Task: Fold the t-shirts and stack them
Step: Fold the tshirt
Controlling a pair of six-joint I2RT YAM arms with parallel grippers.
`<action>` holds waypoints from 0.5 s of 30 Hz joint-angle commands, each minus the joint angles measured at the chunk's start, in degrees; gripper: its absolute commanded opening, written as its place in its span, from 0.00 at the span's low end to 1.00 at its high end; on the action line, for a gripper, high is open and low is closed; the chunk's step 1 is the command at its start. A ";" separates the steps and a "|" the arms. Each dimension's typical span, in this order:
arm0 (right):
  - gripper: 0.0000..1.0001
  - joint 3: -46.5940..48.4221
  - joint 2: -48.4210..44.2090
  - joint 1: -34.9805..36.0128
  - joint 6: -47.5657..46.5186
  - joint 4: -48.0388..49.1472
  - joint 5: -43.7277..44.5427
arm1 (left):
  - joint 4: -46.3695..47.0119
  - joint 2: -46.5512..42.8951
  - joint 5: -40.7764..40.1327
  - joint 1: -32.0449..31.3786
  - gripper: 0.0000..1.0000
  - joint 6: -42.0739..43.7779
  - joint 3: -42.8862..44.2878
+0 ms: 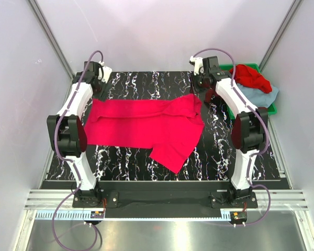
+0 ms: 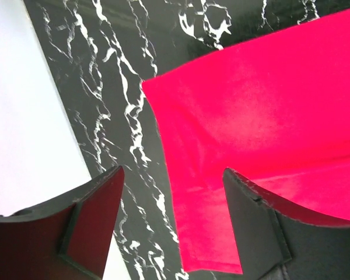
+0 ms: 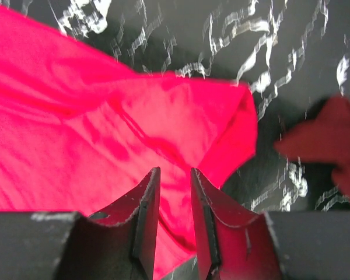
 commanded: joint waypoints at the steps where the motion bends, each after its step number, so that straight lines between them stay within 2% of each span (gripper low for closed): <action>1: 0.34 6.41 5.08 0.59 0.84 -1.27 -3.47 | -9.29 1.71 3.32 0.62 0.72 -4.07 1.64; 3: 0.34 10.37 7.20 0.59 1.72 -2.67 -3.75 | -17.09 2.76 6.22 3.25 0.69 -8.97 4.44; 4: 0.34 11.69 9.39 0.59 2.16 -3.20 -3.83 | -19.67 3.20 13.90 4.30 0.67 -10.92 5.33; 5: 0.34 13.79 10.37 0.59 2.25 -3.64 -4.01 | -21.78 3.46 17.28 6.66 0.63 -13.02 5.77; 7: 0.33 14.95 12.21 0.59 2.60 -4.35 -4.27 | -21.37 1.02 22.91 8.09 0.63 -14.81 2.45; 9: 0.32 15.57 12.83 0.59 3.04 -4.79 -5.23 | -21.01 -1.18 22.85 8.18 0.62 -13.93 -2.13; 15: 0.31 13.37 13.28 0.59 3.21 -4.44 -6.47 | -21.80 3.27 25.83 10.64 0.62 -13.84 -1.97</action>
